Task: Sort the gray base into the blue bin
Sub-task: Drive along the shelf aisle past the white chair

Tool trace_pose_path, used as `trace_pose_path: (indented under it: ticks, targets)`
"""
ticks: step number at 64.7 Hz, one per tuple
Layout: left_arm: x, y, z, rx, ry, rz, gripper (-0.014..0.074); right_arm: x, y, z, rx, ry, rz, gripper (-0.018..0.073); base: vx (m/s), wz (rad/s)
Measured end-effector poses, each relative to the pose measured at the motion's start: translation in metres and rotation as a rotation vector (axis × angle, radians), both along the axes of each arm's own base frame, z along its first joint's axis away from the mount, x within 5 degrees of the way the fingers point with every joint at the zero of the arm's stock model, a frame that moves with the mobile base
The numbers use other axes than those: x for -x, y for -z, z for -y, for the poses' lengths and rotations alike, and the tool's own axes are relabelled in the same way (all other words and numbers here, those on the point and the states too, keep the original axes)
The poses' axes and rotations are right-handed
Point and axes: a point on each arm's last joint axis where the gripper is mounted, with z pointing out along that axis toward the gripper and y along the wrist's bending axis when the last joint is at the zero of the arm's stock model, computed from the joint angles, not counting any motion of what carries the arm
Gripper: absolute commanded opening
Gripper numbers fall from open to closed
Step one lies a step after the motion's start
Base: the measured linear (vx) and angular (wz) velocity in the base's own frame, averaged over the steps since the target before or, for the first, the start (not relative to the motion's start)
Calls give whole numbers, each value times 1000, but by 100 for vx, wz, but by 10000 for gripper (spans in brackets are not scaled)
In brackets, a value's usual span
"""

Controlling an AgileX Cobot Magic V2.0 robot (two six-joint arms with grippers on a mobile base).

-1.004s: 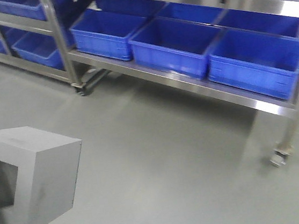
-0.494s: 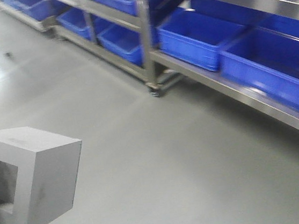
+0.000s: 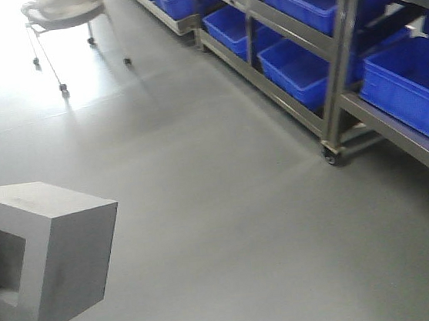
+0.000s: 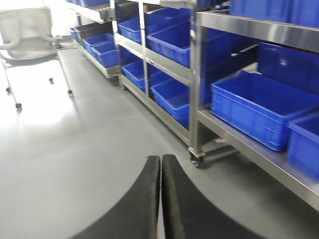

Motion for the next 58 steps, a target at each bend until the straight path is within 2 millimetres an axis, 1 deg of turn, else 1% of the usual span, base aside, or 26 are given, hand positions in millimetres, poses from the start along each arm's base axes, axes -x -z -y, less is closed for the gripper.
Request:
trace_pose_path:
  ticks: [20,58]
  targets:
    - [0,0,0,0,0,0,146,0,0,0,0,0,0,-5,41,28]
    - [0,0,0,0,0,0,146,0,0,0,0,0,0,-5,44,13]
